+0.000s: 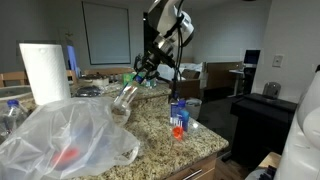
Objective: Put five clear bottles inside the white plastic bag
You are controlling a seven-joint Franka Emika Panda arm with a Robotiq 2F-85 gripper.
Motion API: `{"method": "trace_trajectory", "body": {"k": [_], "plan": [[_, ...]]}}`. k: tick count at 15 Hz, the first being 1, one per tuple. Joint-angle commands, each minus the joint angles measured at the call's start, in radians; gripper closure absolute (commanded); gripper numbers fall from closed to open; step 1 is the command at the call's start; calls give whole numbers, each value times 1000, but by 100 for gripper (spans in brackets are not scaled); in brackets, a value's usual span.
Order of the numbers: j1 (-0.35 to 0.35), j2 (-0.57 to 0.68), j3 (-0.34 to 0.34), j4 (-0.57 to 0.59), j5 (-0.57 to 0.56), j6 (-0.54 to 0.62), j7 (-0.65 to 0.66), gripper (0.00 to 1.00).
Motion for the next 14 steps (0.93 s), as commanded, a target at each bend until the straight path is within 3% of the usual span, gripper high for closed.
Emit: {"method": "trace_trajectory", "body": {"k": [1,5,14], "plan": [[-27,19,3,-14,89,-166,-90,90],[-28,70,22,-4,175,-245,-122,90],[16,216,131,66,491,-221,-192,90]]}}
